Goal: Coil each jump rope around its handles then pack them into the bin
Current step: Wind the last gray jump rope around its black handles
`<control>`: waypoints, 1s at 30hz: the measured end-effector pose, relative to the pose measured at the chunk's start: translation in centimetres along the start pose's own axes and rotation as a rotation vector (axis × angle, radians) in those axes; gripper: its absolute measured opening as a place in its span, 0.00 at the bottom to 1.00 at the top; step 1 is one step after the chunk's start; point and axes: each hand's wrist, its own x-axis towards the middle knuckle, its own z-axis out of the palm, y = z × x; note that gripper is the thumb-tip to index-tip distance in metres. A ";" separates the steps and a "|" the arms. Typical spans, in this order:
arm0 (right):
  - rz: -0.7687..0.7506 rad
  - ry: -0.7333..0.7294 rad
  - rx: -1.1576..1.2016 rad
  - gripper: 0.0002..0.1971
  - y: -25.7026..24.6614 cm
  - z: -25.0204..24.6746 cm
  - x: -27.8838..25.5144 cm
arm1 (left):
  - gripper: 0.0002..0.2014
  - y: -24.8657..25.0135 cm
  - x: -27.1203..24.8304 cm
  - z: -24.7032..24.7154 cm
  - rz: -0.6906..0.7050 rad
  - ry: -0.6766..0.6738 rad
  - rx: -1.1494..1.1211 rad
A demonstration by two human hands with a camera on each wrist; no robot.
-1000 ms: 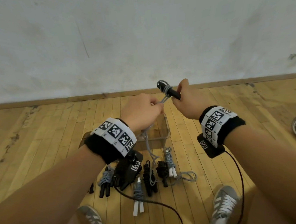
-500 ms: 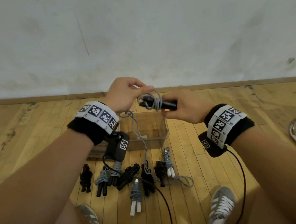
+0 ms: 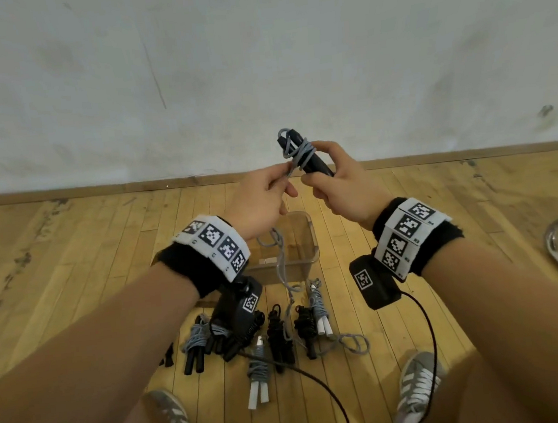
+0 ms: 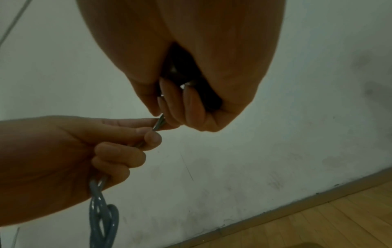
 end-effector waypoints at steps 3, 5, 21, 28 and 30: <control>0.020 0.033 0.007 0.24 0.1 0.4 0.1 | 0.19 0.3 -0.3 0.7 0.001 0.004 0.048; 0.045 0.037 0.046 0.21 0.0 0.6 0.1 | 0.19 0.6 -0.4 1.0 -0.030 0.009 0.034; -0.152 0.073 -0.591 0.25 0.3 1.3 -0.6 | 0.26 0.1 -0.2 1.0 -0.104 0.127 -0.137; -0.018 -0.088 -0.060 0.26 -1.2 -0.2 -1.5 | 0.22 0.1 0.5 0.2 -0.177 0.111 -0.376; 0.003 -0.068 0.002 0.28 -1.1 0.3 -1.7 | 0.23 0.0 0.5 0.1 -0.170 0.117 -0.367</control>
